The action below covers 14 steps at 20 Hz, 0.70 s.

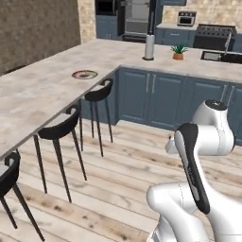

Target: Retrieve the butter from the fridge and place it on a plate on the dining table. Then retrieve the butter knife by the fridge and place it near the plate.

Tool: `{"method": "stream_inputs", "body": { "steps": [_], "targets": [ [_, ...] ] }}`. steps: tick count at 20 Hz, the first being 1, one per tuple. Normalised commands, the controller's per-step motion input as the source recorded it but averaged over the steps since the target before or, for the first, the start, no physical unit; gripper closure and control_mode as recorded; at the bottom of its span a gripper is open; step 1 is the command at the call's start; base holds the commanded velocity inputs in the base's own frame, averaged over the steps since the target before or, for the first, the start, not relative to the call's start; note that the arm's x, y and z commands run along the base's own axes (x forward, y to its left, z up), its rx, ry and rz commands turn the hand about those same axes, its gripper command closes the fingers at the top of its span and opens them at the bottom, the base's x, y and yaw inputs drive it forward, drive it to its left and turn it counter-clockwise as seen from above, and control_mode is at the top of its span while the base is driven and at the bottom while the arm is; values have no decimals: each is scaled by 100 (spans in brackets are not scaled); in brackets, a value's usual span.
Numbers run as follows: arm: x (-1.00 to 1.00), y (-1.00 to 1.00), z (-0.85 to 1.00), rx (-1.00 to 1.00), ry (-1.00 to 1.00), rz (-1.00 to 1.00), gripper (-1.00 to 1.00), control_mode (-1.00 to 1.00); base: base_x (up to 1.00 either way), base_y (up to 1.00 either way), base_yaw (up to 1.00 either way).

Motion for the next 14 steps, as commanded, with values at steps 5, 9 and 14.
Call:
{"method": "stream_inputs", "body": {
  "steps": [5, 9, 14],
  "targets": [
    [0, 0, 0, 0, 0, 0, 100, 100, 100, -96, 46],
    [0, 0, 0, 0, 0, 0, 100, 100, 95, -99, 47],
    [0, 0, 0, 0, 0, 0, 100, 100, 99, -100, 45]
  ]
}}
